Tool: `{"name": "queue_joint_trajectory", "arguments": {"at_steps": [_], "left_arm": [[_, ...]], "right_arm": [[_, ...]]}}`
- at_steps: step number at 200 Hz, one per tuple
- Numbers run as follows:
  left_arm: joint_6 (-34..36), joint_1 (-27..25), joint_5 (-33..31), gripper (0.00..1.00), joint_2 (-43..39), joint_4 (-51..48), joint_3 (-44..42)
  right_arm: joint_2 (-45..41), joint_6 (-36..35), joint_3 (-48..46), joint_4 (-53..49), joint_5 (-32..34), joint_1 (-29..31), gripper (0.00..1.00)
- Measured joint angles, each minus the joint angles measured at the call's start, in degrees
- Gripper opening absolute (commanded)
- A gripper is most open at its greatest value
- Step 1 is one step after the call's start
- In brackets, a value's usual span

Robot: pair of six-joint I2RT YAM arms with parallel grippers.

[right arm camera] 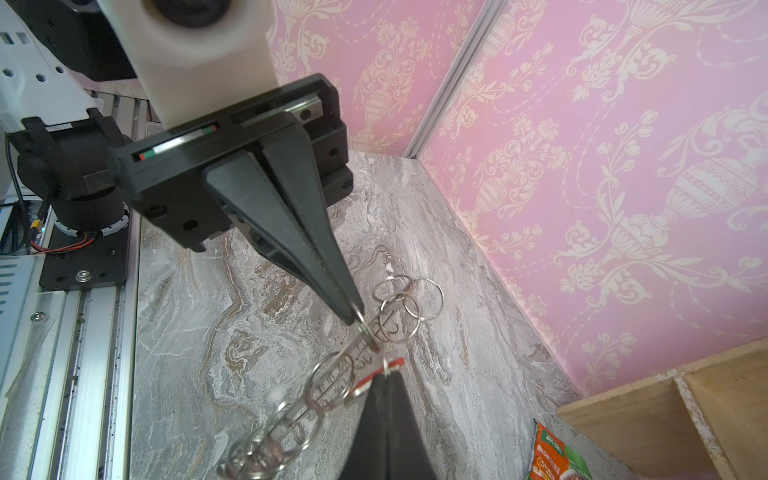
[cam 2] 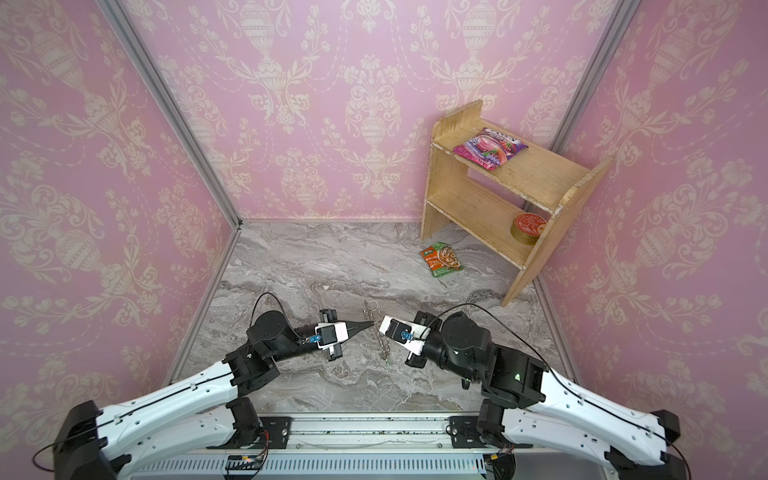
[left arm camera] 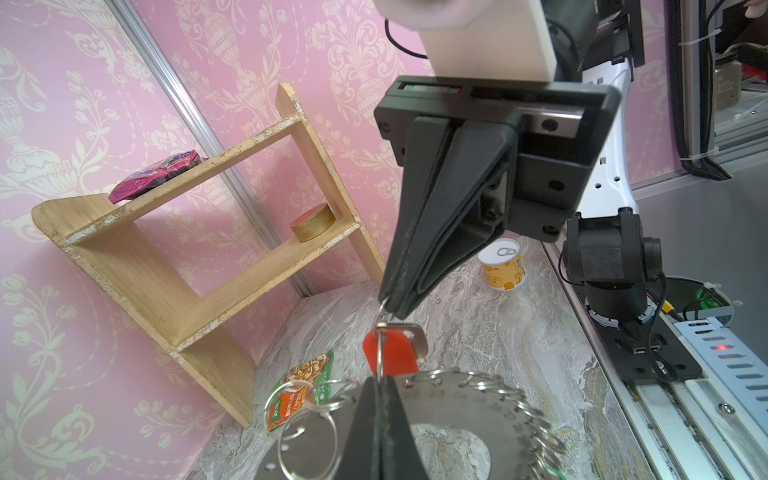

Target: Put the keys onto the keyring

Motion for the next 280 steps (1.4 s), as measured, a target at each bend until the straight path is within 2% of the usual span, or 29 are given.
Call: {"name": "queue_joint_trajectory", "arguments": {"at_steps": [280], "left_arm": [[0.46,-0.02,-0.02,0.0,-0.33,-0.66,0.0]], "right_arm": [[-0.44,0.96,0.0,-1.14,-0.9,0.0,0.0]]}}
